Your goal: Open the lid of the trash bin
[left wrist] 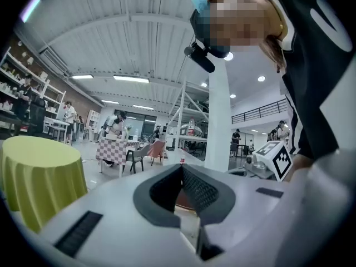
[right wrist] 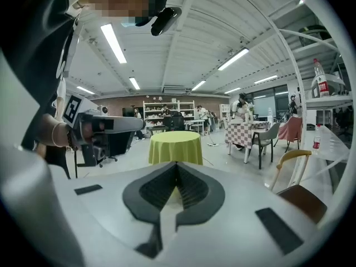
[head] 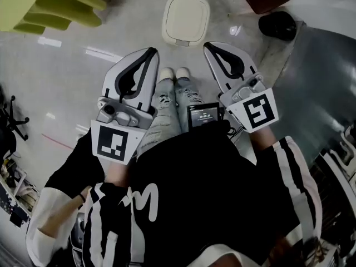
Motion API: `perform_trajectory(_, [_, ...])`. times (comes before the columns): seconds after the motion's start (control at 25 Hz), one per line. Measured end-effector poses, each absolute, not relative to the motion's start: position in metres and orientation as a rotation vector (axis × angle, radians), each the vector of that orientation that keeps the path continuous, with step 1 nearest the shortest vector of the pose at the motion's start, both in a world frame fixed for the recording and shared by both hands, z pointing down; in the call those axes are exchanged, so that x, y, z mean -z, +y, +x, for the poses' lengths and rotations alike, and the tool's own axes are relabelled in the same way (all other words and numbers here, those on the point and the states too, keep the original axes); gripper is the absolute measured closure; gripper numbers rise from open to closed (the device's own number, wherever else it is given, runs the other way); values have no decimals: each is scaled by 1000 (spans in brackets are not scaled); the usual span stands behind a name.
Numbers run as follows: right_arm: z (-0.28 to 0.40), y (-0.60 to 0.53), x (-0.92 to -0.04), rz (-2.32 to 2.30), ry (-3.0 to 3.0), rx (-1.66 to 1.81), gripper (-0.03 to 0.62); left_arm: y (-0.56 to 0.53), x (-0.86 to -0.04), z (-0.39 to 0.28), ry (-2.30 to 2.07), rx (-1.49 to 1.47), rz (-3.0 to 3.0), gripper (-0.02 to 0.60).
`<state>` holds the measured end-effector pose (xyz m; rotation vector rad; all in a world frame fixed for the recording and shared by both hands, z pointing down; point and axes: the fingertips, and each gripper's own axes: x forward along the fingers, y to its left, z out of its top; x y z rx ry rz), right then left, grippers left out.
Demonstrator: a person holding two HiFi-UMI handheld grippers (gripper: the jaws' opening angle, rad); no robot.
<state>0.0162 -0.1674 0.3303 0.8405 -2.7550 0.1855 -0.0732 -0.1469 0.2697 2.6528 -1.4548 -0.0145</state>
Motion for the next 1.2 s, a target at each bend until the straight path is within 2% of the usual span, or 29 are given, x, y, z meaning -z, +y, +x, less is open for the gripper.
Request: perform_trajectory(1.2, [3, -171, -482, 685, -2628, -228, 588, -140, -344, -64, -1457, -11, 2578, 574])
